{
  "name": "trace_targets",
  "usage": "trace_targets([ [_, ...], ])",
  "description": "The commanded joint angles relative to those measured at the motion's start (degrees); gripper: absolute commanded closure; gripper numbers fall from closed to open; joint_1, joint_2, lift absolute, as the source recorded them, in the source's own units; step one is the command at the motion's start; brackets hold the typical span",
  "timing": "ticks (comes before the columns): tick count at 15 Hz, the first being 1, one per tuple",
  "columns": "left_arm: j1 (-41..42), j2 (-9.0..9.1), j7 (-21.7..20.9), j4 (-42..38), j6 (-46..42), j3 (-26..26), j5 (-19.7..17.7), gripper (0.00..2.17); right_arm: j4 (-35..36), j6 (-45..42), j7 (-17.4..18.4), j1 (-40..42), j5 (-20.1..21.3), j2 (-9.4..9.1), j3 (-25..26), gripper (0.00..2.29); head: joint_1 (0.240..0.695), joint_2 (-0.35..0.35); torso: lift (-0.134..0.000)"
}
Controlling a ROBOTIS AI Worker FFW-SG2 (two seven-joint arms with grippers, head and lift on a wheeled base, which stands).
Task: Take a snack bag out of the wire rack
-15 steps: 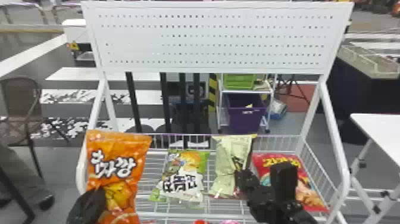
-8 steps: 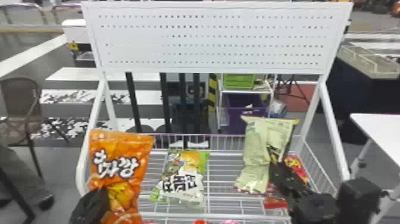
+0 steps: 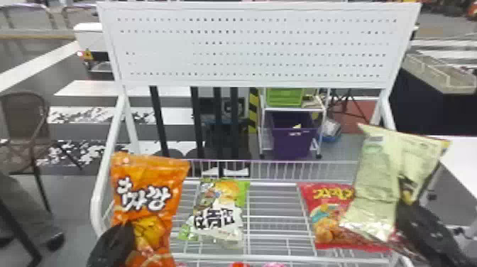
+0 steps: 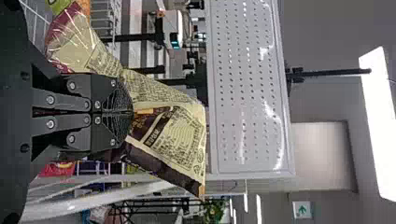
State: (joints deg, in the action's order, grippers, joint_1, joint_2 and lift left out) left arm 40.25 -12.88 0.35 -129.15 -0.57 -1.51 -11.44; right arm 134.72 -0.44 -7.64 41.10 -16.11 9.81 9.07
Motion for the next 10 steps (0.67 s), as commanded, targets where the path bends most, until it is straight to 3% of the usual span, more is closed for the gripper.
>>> trace_targets([
  [1,0.09,0.13,0.00,-0.14,0.00,0.02,0.19,2.06,2.39,-0.83,-0.36,4.43,-0.07,-2.07,3.32,2.25,0.499,0.000,0.000],
  [5,0.09,-0.04,0.18,-0.58,-0.18,-0.33,0.19,2.06,1.86,-2.59,-3.44,8.74,0.90,-5.50,5.61,2.25,0.499,0.000,0.000],
  [10,0.44,-0.22,0.18,-1.02,-0.35,-0.42,0.19,2.06,1.42,-4.35,-3.96,10.06,0.90,-6.11,6.40,2.25,0.499,0.000,0.000],
])
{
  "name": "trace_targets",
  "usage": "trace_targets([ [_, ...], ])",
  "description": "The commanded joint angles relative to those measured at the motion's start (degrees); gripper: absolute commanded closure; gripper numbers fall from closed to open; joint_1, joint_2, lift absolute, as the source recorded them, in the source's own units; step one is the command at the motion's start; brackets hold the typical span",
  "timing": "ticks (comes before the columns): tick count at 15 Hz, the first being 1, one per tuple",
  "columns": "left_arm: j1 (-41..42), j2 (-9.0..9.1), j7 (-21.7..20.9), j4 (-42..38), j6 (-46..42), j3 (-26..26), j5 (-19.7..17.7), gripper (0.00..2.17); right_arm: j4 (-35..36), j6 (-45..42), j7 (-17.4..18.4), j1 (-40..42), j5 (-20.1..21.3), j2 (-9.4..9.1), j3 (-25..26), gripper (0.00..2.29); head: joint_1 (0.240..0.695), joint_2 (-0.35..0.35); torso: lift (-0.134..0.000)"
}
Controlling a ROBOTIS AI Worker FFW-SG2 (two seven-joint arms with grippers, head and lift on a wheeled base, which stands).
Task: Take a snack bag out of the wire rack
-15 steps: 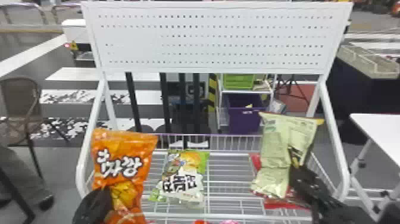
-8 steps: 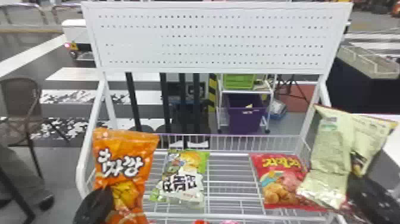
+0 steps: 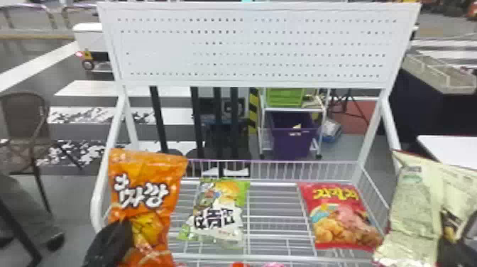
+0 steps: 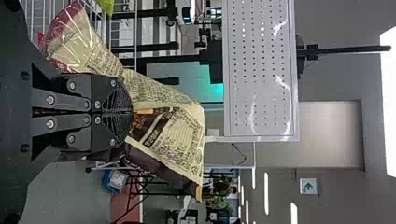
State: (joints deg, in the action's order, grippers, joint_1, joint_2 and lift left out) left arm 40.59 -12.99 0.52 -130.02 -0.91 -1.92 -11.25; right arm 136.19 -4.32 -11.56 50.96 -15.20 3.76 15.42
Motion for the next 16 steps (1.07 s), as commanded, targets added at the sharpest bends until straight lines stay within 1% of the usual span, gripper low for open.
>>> trace_targets([
  [1,0.11,-0.10,0.00,-0.23,0.00,-0.01,0.00,2.06,0.04,-0.64,-0.04,0.19,0.00,-0.07,0.05,2.25,0.499,0.000,0.000],
  [5,0.63,-0.01,0.00,-0.76,0.00,-0.10,0.00,2.06,0.12,-0.81,-0.66,0.19,0.00,-0.07,0.05,2.25,0.499,0.000,0.000],
  [16,1.07,0.07,0.00,-1.37,0.00,-0.10,0.18,2.06,-0.05,-0.81,-0.84,0.28,0.35,-0.16,-0.13,2.25,0.499,0.000,0.000],
])
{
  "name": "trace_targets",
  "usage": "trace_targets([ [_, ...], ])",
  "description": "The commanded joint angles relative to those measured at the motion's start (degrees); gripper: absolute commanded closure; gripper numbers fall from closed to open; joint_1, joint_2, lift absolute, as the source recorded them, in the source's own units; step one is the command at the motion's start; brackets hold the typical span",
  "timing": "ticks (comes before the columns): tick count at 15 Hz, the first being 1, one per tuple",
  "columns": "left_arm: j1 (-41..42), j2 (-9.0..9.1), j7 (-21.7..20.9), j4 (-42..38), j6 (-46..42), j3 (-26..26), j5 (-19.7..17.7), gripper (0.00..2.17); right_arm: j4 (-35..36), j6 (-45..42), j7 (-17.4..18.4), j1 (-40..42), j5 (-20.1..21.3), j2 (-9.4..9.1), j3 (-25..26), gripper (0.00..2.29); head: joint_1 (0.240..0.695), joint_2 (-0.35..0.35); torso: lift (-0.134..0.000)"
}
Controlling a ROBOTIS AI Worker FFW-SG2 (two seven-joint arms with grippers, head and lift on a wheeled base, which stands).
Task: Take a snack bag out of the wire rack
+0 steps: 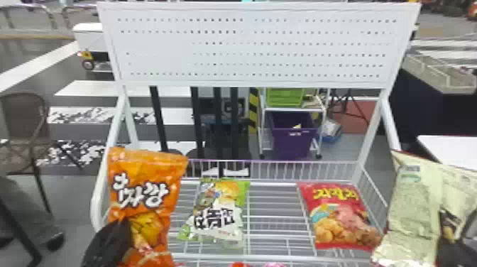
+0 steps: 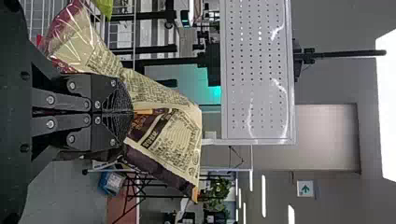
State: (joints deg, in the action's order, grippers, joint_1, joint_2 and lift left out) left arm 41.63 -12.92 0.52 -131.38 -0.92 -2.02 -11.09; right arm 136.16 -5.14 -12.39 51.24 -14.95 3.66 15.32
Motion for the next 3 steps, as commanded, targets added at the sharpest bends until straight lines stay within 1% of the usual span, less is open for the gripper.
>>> trace_targets([
  [1,0.03,0.09,0.00,-0.02,0.00,0.00,0.01,2.06,-0.02,0.00,0.00,0.00,0.18,-0.06,-0.02,2.25,0.499,0.000,0.000],
  [3,0.03,0.09,0.00,-0.02,0.00,0.00,0.01,2.06,-0.02,0.00,0.00,0.00,0.27,-0.06,-0.02,2.25,0.499,0.000,0.000],
])
